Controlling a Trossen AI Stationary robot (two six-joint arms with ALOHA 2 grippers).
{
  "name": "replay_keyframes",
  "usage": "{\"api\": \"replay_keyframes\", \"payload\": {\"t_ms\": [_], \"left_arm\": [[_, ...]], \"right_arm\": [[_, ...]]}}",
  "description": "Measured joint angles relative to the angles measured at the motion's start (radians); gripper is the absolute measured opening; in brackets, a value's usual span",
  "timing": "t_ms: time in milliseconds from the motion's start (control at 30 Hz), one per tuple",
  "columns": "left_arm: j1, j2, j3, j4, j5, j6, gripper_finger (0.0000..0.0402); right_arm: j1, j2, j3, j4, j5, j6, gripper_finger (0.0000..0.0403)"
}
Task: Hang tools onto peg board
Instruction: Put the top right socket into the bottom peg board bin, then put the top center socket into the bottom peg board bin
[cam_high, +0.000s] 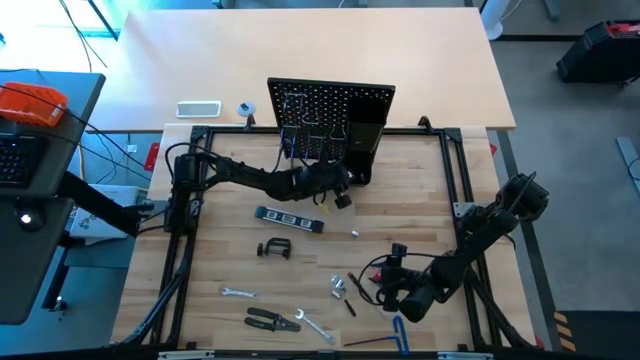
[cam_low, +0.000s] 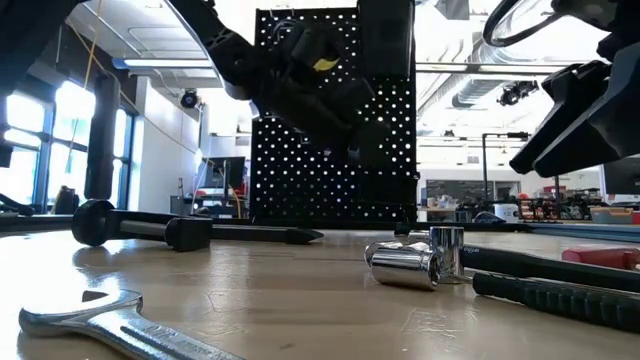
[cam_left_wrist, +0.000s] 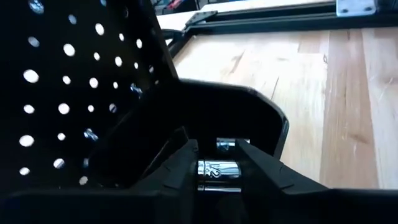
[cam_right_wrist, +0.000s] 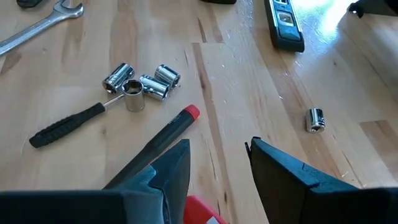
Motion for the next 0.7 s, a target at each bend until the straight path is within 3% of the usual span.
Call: {"api": "replay_keyframes", "payload": {"t_ms": [433,700], "left_arm": [[-0.006,0.001,0.000,0.051,0.000,0.017,0.0145],[-0.059,0.001,0.000,0.021,0.045,0.028,0.0152]], "right_arm": [[0.000,0.000,0.000,0.009,0.000,0.005,0.0161],[0.000,0.000,0.000,0.000,0.000,-0.003,0.0161]]}}
